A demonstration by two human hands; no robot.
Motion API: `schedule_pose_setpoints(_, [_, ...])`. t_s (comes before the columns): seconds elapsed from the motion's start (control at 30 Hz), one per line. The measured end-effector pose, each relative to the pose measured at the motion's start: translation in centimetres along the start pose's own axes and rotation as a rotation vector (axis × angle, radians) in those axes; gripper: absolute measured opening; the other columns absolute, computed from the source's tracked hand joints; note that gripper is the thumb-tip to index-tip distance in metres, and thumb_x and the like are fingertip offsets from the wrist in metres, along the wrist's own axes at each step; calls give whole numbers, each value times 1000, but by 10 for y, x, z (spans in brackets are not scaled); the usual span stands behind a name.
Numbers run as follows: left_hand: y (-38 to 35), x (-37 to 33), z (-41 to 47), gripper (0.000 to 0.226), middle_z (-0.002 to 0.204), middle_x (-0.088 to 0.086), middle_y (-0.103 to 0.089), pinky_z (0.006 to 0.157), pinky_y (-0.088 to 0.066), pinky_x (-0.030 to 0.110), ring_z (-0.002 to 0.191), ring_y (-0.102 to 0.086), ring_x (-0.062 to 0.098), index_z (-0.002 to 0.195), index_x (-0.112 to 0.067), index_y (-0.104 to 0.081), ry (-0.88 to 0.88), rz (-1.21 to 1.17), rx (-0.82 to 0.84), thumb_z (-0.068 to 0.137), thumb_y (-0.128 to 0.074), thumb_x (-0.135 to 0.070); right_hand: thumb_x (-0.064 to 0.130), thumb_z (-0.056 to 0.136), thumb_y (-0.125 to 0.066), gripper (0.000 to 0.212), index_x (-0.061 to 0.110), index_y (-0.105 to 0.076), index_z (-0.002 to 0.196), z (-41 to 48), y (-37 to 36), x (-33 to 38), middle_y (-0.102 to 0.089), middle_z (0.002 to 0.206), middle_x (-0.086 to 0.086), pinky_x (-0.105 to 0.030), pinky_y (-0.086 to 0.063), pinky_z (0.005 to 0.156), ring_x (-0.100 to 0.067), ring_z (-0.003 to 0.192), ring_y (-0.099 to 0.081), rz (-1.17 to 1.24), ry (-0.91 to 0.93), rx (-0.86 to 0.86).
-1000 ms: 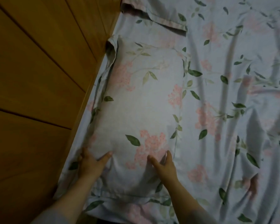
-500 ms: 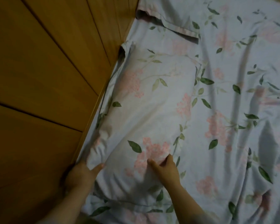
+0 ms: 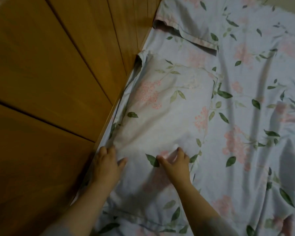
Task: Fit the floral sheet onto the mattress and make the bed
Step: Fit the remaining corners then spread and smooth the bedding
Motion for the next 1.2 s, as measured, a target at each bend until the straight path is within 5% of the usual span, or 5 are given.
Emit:
schedule_pose_setpoints(0.4, [-78,-2,-47,126,146,8,43,115,-1,56,139,25,41,139,-32,34,-137,236,295,71,-71,-54,87,16,-67,157,24,-10,149,-61,-52,-141,-39,143,-13,-47,-44,101,-34,126,-45,60,-379,268])
schedule_pose_setpoints(0.63, [-90,-27,-101,82,118,8,-49,92,-45,43,109,-44,27,116,-18,-46,-534,194,-45,47,-86,-37,50,63,-80,129,18,11,150,-77,-40,-203,-8,156,-16,-45,-19,116,-35,142,-14,-185,-407,296])
schedule_pose_setpoints(0.77, [-139,-28,-137,49,76,-4,-53,58,-49,24,71,-59,18,73,-23,-54,-638,167,163,41,-89,-34,29,72,-76,88,11,-26,143,-79,-35,-226,-46,136,-17,-45,-47,97,-37,120,-50,-48,-316,238])
schedule_pose_setpoints(0.9, [-181,-18,-156,44,118,3,-50,95,-42,33,114,-49,26,117,-19,-57,-554,240,378,77,-69,-35,16,79,-69,18,3,-57,83,-85,-28,-237,-57,77,-13,-31,-43,63,-24,70,-54,30,-253,201])
schedule_pose_setpoints(1.2, [-206,-4,-191,52,136,5,-42,102,-36,30,123,-42,22,136,-20,-42,-318,318,456,89,-54,-41,8,72,-76,20,9,-57,64,-125,-20,-261,-50,54,-3,-26,-39,49,-17,53,-48,425,-279,156])
Point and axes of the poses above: each hand's wrist, its own z-axis towards the middle knuckle, its own y-axis out of the back of the hand, x = y × z, the point moved 8 cm from there along z, towards the middle knuckle
